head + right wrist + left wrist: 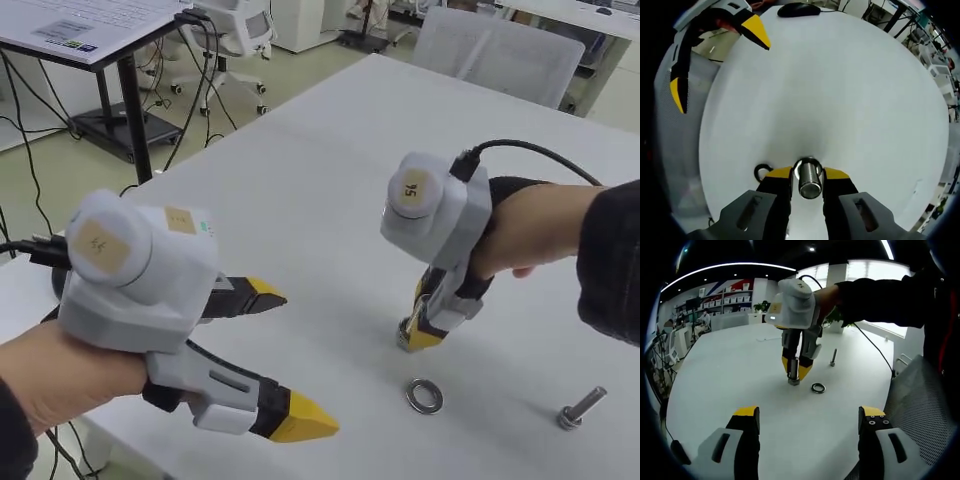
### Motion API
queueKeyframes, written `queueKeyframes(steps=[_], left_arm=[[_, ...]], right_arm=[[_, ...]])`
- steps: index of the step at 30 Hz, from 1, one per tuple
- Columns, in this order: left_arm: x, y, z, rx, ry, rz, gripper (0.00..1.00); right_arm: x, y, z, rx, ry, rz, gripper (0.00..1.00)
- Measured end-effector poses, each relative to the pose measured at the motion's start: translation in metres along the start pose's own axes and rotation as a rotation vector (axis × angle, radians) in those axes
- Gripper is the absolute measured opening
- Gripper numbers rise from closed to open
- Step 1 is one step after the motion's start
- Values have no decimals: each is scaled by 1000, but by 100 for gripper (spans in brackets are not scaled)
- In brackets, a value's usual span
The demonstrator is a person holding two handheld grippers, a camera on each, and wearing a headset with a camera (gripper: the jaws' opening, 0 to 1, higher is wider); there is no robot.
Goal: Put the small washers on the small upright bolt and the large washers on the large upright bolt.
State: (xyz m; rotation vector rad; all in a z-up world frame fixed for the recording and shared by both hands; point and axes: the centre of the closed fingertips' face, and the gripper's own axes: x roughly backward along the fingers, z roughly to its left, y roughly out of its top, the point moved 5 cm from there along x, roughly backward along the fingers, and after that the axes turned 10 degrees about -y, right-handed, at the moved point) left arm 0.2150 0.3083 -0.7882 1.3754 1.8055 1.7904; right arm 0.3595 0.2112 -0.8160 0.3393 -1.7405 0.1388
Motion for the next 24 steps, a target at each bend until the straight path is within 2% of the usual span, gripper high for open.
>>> queueKeyframes(steps=[11,24], left_arm=[[-1,-1,-2,1,-2,2,80],[-1,-1,-2,0,-6,4,80]], right_arm=[[-9,-6,1,-7,4,12,25],[-7,-15,-1,-45,4,0,31]])
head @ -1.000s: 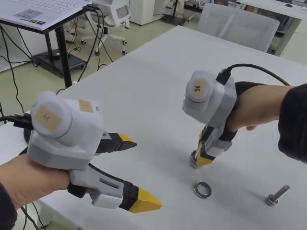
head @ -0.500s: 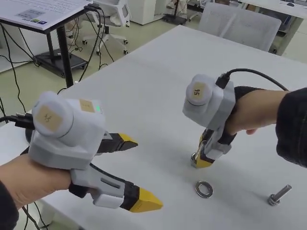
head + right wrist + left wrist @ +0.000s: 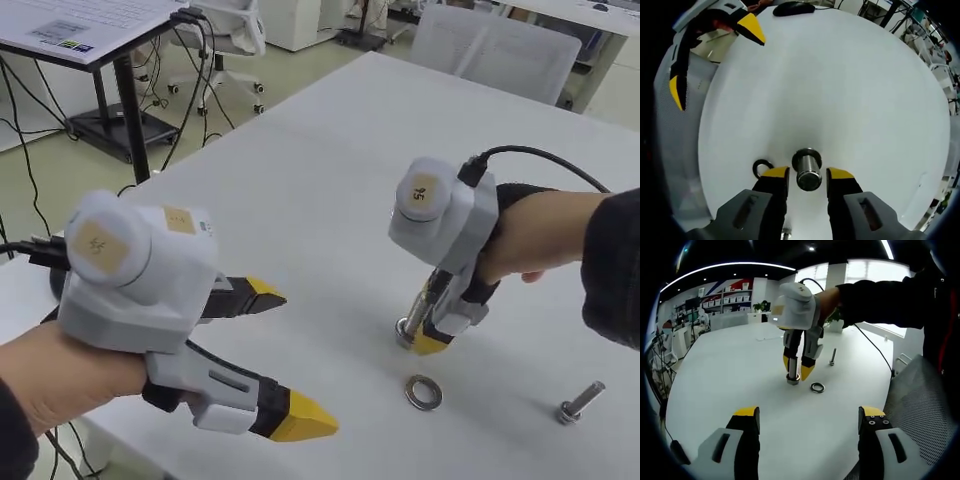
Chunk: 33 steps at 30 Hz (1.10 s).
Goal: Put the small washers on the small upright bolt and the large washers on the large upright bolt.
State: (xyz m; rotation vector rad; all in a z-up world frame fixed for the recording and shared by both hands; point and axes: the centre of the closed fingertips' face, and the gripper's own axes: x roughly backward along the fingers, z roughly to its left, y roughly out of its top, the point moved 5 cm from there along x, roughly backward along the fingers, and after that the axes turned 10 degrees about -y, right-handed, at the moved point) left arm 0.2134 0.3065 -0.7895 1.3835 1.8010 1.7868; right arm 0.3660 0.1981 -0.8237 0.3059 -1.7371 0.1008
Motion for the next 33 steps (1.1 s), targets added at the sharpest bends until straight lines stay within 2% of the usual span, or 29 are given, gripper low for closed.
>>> queueKeyframes(steps=[13,26,33], left_arm=[[-3,2,-1,-9,-10,3,80],[-7,5,-3,-21,-23,14,80],[-6,8,-5,-33,-27,16,80]], right_arm=[[9,-16,6,-46,-15,-10,33],[16,-27,21,-74,-8,-21,34],[18,-27,33,-80,2,-28,34]])
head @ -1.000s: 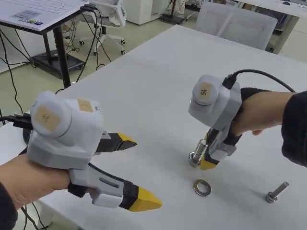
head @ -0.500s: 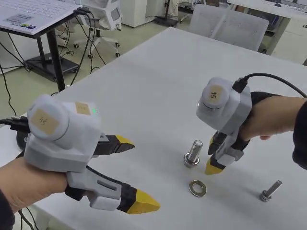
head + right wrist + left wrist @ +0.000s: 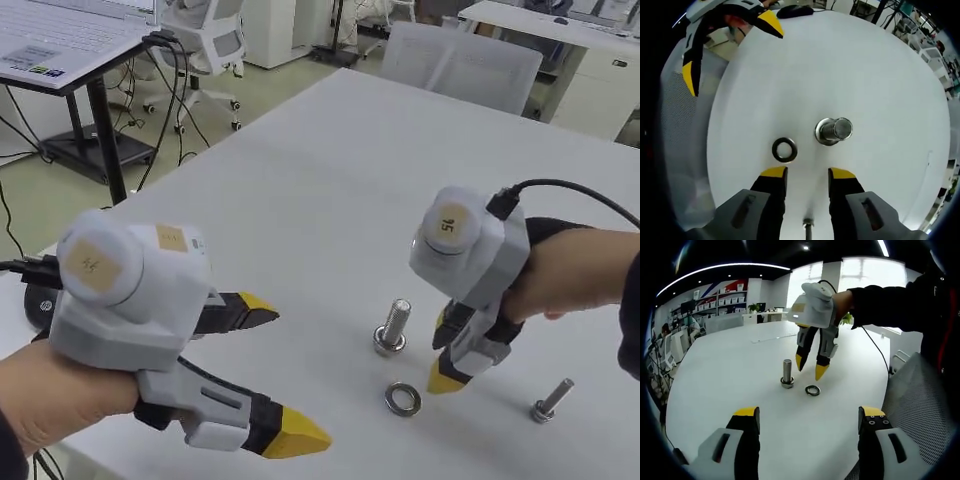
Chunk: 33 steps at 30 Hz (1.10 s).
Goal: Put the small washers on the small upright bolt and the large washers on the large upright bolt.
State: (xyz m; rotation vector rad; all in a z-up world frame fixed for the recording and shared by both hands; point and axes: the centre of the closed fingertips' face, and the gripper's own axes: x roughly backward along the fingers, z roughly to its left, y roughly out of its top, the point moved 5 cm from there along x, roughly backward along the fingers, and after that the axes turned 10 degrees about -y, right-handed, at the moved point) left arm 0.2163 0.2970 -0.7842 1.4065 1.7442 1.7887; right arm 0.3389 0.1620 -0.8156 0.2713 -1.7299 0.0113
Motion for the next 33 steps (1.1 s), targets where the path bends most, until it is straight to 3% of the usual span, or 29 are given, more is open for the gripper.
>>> queueKeyframes(steps=[16,33], left_arm=[[2,1,-1,-5,5,-6,80],[7,1,-3,-4,21,-7,80]], right_arm=[[1,8,23,9,14,-23,34],[-12,17,29,19,18,-41,33]])
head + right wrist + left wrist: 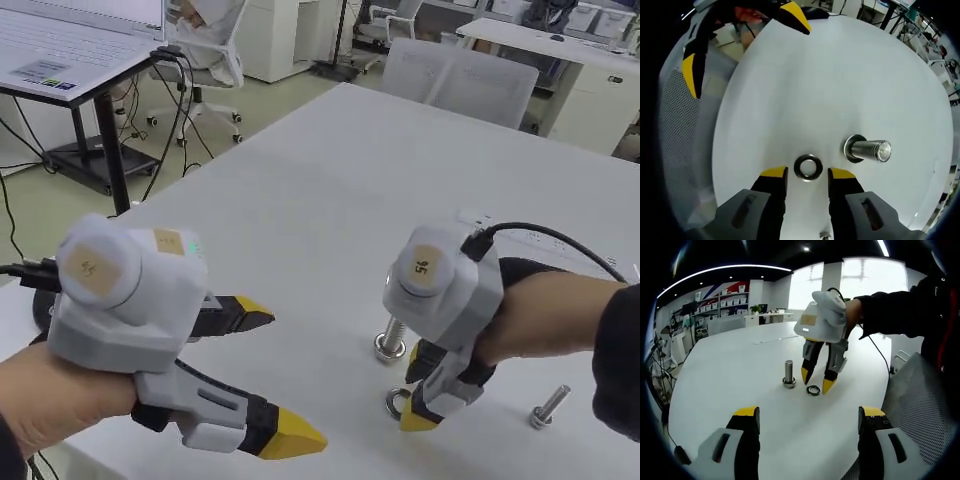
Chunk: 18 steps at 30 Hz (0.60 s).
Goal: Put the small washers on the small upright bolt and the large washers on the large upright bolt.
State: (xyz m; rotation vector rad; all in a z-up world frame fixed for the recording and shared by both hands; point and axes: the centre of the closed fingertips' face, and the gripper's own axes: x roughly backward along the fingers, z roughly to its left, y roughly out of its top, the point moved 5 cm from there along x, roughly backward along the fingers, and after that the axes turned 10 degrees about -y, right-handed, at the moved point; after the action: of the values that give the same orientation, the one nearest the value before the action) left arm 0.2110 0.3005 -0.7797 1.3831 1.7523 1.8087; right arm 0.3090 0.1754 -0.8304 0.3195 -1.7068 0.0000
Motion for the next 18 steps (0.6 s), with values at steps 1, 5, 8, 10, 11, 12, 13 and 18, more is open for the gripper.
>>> queueKeyframes(steps=[1,5,8,10,11,12,13,18], left_arm=[[0,0,0,0,0,1,80],[1,0,-1,1,3,1,80],[1,0,-1,1,4,1,80],[2,0,-1,0,6,0,80],[2,0,-1,0,6,-1,80],[1,0,-2,0,5,-1,80],[1,0,-2,-1,5,-1,80],[1,0,-2,0,4,-1,80]], right_arm=[[0,0,0,-1,2,1,33],[-3,-1,2,8,2,3,33],[-2,-1,2,3,1,3,32],[-3,-1,2,5,-4,4,32],[-3,-1,2,6,-6,7,32],[-2,-1,2,7,-7,9,32],[-2,-1,3,8,-8,10,32],[-3,1,4,1,-9,3,30]])
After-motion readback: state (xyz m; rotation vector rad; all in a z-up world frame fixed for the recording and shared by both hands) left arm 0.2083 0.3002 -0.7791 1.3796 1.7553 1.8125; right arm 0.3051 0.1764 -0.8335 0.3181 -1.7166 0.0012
